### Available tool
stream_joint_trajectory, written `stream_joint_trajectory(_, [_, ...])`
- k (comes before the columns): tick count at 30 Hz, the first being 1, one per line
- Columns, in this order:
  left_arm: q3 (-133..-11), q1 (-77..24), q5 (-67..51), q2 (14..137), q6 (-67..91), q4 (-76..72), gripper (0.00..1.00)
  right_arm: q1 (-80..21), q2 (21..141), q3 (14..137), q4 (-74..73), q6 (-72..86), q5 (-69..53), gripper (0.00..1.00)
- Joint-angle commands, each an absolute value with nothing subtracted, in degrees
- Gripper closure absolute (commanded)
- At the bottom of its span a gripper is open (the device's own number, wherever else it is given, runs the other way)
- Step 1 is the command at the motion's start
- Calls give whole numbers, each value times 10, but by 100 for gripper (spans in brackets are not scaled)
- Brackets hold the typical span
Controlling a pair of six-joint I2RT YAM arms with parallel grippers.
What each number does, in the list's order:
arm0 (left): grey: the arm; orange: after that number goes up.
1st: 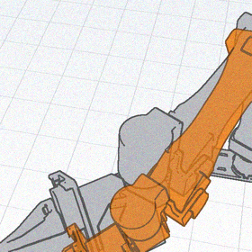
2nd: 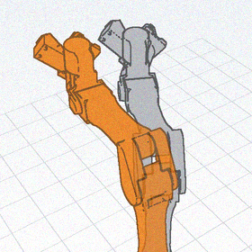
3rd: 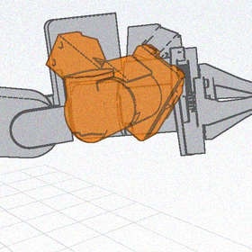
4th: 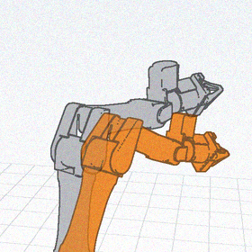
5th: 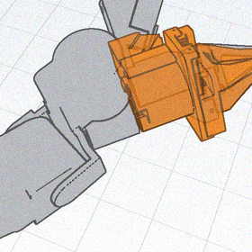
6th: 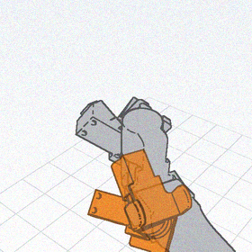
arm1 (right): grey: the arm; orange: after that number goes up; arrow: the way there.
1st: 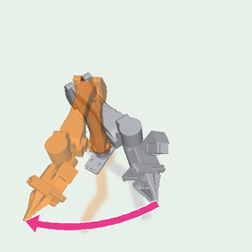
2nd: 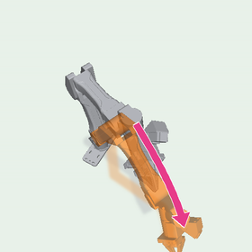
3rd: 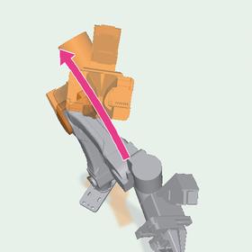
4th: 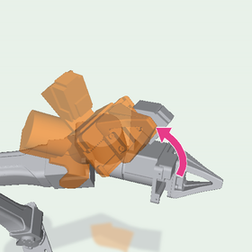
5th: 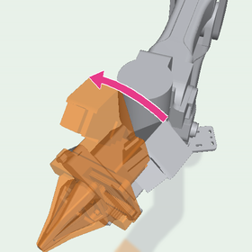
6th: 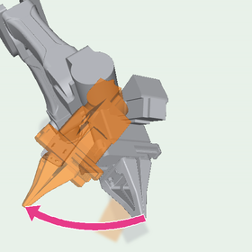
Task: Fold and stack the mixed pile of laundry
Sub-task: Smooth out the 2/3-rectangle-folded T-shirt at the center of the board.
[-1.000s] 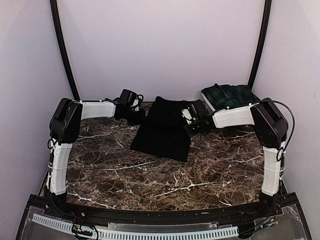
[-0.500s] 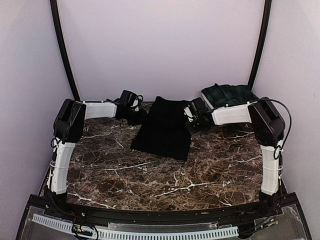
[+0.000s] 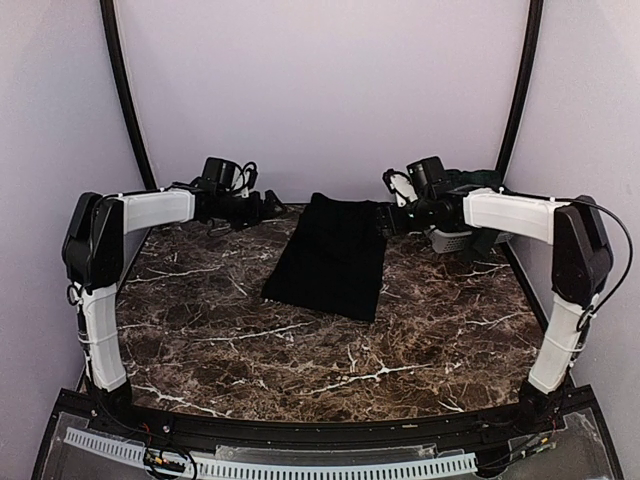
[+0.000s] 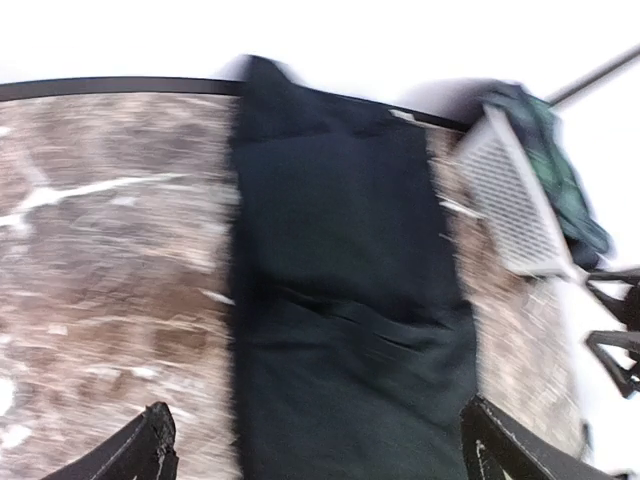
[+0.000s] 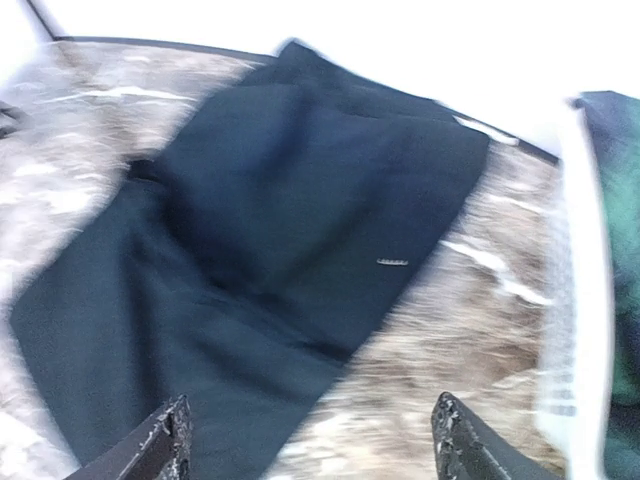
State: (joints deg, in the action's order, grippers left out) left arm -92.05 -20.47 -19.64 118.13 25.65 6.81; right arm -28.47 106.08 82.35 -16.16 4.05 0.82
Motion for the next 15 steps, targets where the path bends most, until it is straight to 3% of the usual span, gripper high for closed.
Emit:
stream_joint_trajectory(1, [-851,-219,-360,1148,262,-30,1,-293,1033,775,-110,129,-213,19])
stream_joint_trajectory(5, [-837,-231,-405,1167,291,-85,1,-306,1047,756,-53,189,-304,19])
stream_joint_trajectory(15, [-793,-233,-402,1210,316,-103,1,-322,1169,774,-39,199,-342,19])
